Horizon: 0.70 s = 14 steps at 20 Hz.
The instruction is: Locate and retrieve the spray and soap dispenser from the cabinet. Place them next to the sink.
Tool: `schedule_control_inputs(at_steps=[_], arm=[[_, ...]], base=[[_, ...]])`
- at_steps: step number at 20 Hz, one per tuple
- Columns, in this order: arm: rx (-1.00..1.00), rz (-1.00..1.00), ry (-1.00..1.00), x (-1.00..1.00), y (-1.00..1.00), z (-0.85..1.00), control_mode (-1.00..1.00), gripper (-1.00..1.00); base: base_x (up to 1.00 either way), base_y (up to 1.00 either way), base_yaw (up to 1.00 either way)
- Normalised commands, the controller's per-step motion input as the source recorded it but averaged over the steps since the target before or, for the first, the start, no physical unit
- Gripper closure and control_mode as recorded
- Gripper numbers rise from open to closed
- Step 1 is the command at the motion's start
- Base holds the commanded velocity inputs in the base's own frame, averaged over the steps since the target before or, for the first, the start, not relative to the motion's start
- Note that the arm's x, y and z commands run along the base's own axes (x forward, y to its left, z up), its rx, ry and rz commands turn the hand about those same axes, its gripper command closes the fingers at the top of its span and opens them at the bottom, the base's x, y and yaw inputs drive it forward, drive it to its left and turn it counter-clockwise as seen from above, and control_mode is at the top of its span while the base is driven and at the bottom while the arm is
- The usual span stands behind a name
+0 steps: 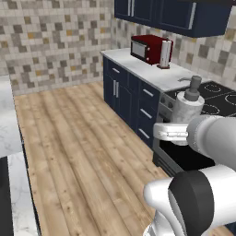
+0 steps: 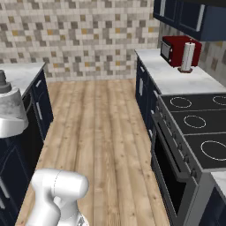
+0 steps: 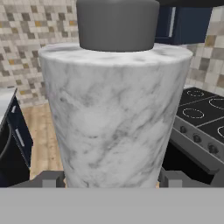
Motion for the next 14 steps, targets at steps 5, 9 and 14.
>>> schedule_control_inputs(at_steps=[5, 9, 14], arm=[[0.00, 0.00, 0.00, 0.00, 0.00, 0.00, 1.00, 1.00], [0.00, 0.00, 0.00, 0.00, 0.00, 0.00, 1.00, 1.00], [0.00, 0.00, 0.00, 0.00, 0.00, 0.00, 1.00, 1.00]], base=[[0.24, 0.13, 0.33], [0.34, 0.11, 0.39], [0.09, 0.04, 0.49]])
